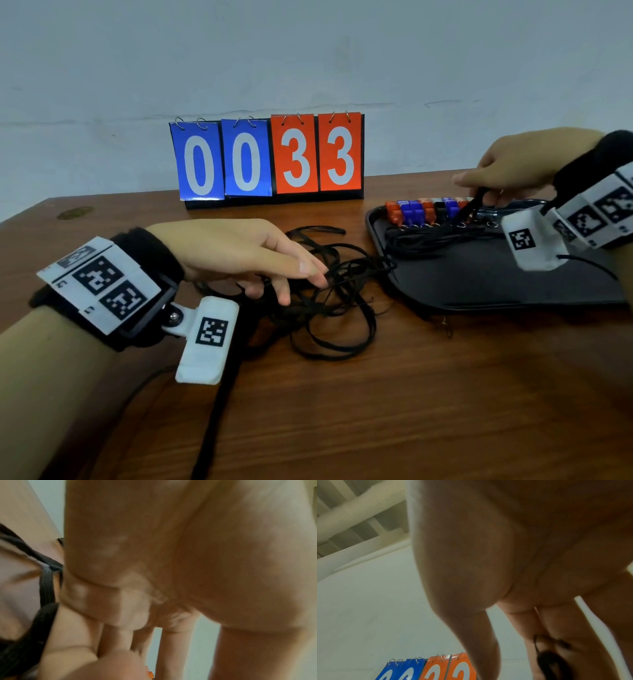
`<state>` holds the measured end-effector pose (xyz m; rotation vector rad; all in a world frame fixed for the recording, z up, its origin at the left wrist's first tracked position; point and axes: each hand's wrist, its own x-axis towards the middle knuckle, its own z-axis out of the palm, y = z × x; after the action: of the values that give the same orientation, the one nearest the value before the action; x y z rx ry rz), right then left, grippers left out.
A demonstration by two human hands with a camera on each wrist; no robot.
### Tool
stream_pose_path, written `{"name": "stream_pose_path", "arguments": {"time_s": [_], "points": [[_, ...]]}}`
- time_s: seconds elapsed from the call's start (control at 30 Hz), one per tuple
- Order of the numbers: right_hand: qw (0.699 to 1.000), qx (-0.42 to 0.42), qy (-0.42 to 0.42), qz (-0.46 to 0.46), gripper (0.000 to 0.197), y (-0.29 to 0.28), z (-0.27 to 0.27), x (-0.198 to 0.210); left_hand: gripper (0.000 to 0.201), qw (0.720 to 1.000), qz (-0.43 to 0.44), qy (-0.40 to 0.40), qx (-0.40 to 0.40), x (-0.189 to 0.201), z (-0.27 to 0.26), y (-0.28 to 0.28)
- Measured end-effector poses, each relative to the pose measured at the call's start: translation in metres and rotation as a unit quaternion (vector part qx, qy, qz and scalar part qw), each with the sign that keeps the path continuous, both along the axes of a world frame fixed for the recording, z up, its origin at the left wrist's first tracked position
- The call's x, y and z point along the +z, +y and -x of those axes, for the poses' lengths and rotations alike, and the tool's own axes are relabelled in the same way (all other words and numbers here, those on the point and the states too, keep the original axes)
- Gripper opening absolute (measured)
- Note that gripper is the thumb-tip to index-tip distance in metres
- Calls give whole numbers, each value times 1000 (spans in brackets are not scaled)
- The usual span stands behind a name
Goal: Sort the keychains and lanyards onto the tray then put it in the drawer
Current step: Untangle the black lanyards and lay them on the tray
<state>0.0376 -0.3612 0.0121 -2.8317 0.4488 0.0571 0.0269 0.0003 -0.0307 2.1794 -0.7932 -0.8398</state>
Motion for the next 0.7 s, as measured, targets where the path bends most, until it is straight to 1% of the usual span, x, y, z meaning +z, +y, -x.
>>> {"name": "stream_pose_path", "arguments": {"time_s": [0.07, 0.1, 0.2, 0.23, 0.3, 0.37, 0.43, 0.5, 0.57, 0.63, 0.67, 0.7], "points": [[1000, -7, 13, 17, 53, -1, 0, -1, 43, 1000, -16, -14, -18, -1, 1, -2], [1000, -13, 19, 21, 53, -2, 0, -2, 42, 1000, -16, -15, -21, -2, 1, -2], [998, -36, 41, 25, 52, -3, -1, -3, 26, 1000, -9, -9, -5, -2, -3, 0], [997, -38, 57, 37, 51, -2, 0, -3, 25, 1000, -12, -9, -2, -2, -4, 1], [991, -19, 100, 89, 50, 0, 2, -3, 30, 1000, -20, -9, 3, -2, -5, 3], [979, -4, 130, 155, 51, 5, 5, -2, 30, 1000, -19, -21, -5, -1, -4, 2], [970, 5, 138, 201, 58, 8, 7, 1, 30, 999, -13, -44, -10, 0, -2, 1], [965, 38, 134, 223, 65, 13, 11, 4, 28, 998, 6, -56, -5, -1, -2, 1], [969, 91, 120, 197, 59, 24, 19, 8, 26, 998, 22, -59, -1, -1, -2, 1], [972, 161, 100, 139, 46, 41, 31, 12, 26, 998, 20, -66, -1, -2, -2, 1], [969, 201, 94, 109, 42, 51, 38, 13, 26, 997, 14, -70, -1, -1, -3, 2], [963, 237, 95, 81, 42, 62, 44, 14, 27, 998, 9, -70, -3, -1, -3, 2]]}}
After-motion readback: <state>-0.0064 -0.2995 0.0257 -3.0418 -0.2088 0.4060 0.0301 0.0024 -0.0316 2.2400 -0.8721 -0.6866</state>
